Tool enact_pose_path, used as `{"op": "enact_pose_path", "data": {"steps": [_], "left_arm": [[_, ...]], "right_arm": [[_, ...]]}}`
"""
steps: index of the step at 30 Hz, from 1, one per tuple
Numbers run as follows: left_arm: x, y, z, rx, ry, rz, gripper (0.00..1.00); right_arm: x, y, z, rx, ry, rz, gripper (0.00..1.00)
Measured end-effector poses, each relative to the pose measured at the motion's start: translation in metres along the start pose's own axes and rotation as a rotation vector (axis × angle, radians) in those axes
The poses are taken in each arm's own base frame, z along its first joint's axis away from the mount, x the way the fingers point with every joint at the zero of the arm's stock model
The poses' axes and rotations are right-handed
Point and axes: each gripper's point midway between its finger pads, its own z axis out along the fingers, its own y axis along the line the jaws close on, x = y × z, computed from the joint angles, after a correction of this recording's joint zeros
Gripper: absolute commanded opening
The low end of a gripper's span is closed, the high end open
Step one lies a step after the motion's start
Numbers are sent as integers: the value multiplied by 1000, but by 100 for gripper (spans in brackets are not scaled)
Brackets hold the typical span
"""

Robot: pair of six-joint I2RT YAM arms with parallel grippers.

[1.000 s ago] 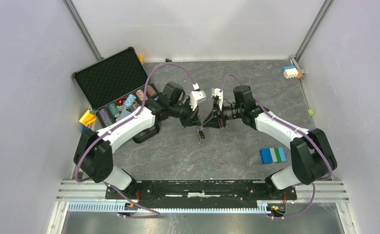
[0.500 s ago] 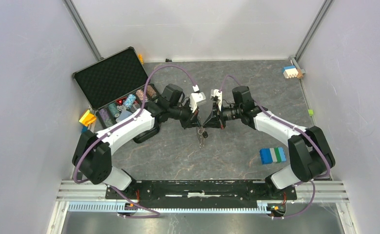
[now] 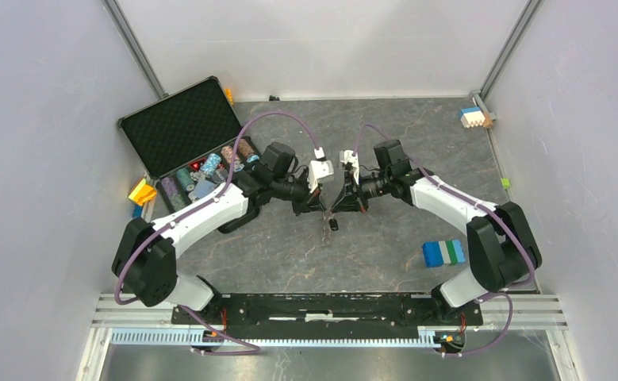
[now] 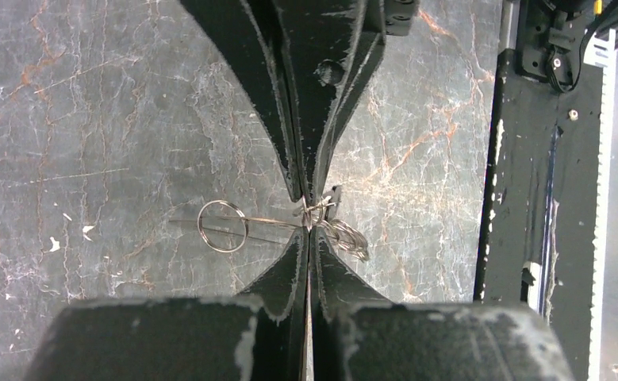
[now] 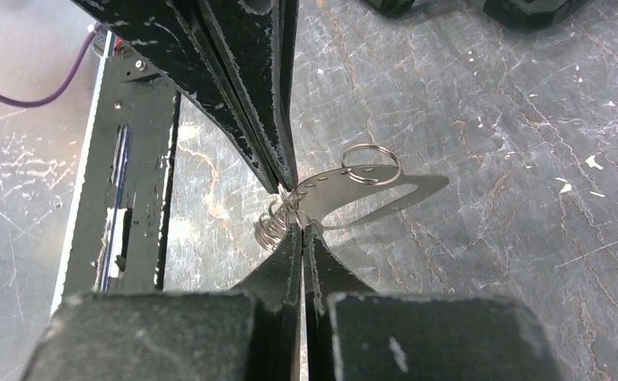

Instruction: Put the keys on the keyring

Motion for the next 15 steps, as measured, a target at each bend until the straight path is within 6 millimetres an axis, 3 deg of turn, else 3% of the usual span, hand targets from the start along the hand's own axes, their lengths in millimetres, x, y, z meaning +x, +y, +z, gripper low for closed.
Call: {"op": "enact_pose_path", "data": {"steps": [15], "left_arm": [[2, -12, 0, 77, -31, 90, 2]], "right_arm": [[4, 10, 1, -68, 28, -13, 0]]}}
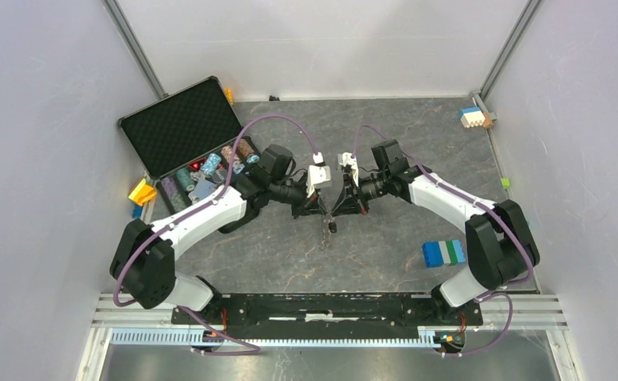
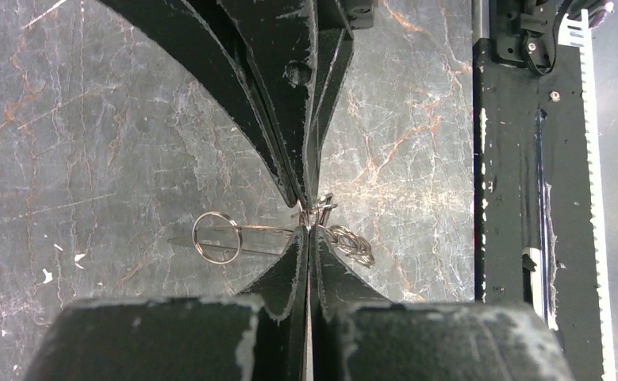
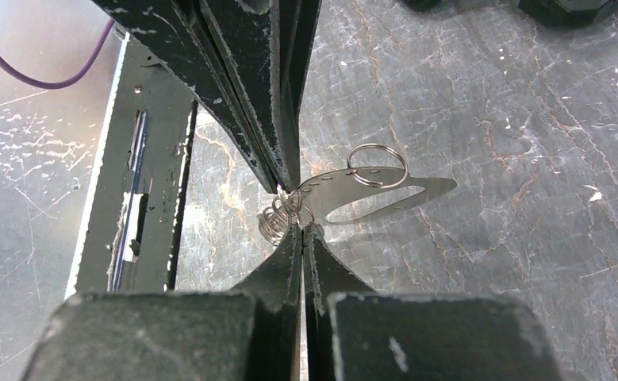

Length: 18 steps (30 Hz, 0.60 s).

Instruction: Put the keys on the keyring

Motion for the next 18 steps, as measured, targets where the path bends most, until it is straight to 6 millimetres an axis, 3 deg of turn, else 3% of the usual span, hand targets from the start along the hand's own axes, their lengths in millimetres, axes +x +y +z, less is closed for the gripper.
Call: {"op": "enact_pose_path", "data": {"steps": [11, 14, 18], "left_arm": [[4, -12, -1, 34, -48, -5, 2], [5, -14, -3, 40, -61, -10, 2], [2, -15, -4, 45, -79, -5, 2]], "right_arm": [[7, 13, 15, -59, 9, 26, 0], [7, 15, 18, -69, 9, 24, 7], [8, 17, 18, -75, 14, 9, 27]]}}
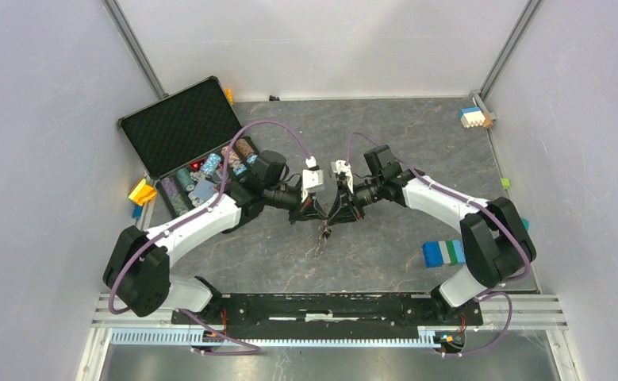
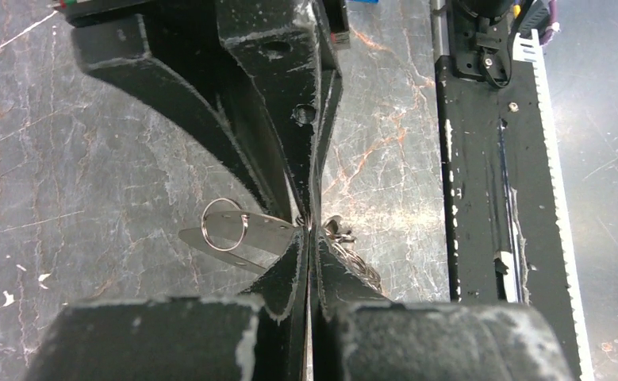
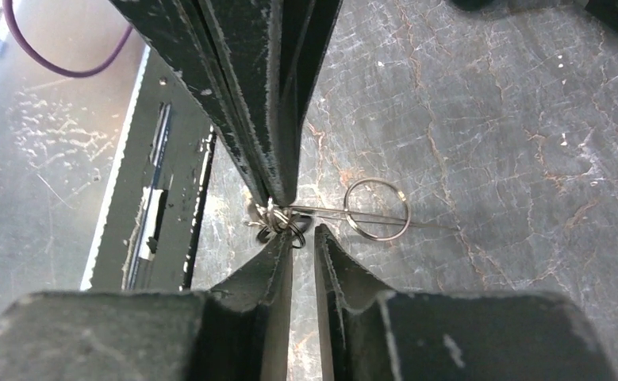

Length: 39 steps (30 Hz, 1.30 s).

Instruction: Put the keys on the keyring

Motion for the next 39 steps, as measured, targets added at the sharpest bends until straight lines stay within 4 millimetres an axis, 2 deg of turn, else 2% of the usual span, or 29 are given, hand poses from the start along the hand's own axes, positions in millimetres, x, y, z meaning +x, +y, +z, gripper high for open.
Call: {"op": "enact_pose_path", "data": {"steps": [3, 5, 17, 24, 27, 39], "left_arm": [[-2, -3, 0, 17, -14, 0, 2], [-3, -6, 0, 31, -24, 2, 2], [-23, -3, -6, 27, -94, 49, 2], [-24, -8, -6, 51, -103, 46, 2], [-23, -11, -6, 65, -107, 45, 2], [-26, -11, -5, 70, -119, 49, 2]], "right_arm": [[2, 2, -1, -5, 9, -24, 37], [1, 4, -3, -1, 13, -51, 38], [-20, 19, -24, 75, 28, -218, 36], [-26, 16, -26, 102, 24, -231, 35], [-28, 13, -26, 113, 18, -232, 31], [-37, 12, -25, 121, -8, -231, 25]]}}
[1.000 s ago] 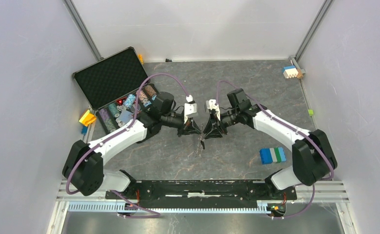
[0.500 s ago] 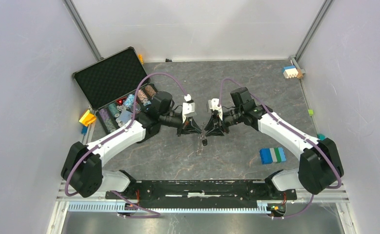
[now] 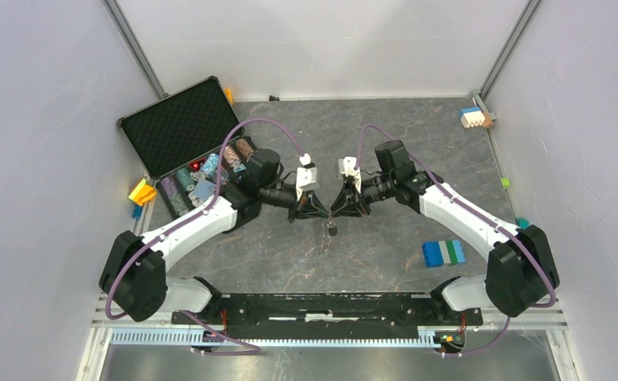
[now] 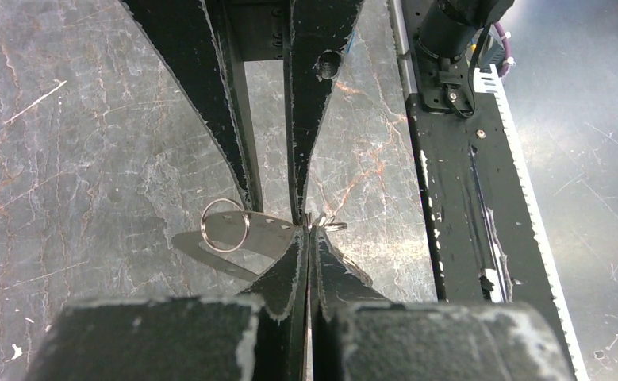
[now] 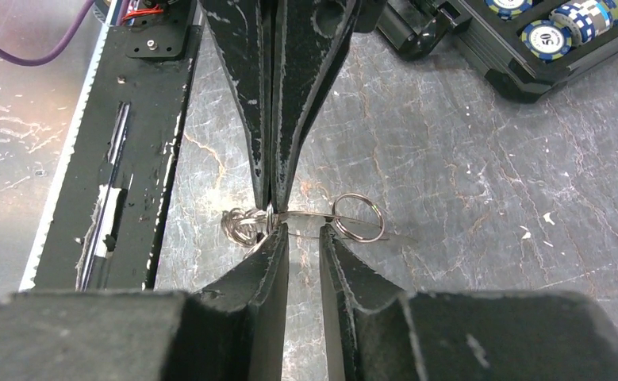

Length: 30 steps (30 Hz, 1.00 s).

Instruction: Put the keys on the keyring

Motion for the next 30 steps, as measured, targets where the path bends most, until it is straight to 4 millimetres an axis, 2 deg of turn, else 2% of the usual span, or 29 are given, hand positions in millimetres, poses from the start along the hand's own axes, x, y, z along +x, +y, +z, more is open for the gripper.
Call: {"op": "enact_pose_path", "data": {"steps": [6, 15, 30], "left_arm": [[2, -1, 0, 2, 2, -6, 2], [6, -2, 0, 3, 7, -14, 2], [3, 1, 0, -3, -6, -4, 2]], "right_arm": [[-1, 2, 0, -8, 0, -27, 24], [13, 4, -4, 7, 64, -42, 24], [-4, 16, -2, -37, 4, -46, 24]]}}
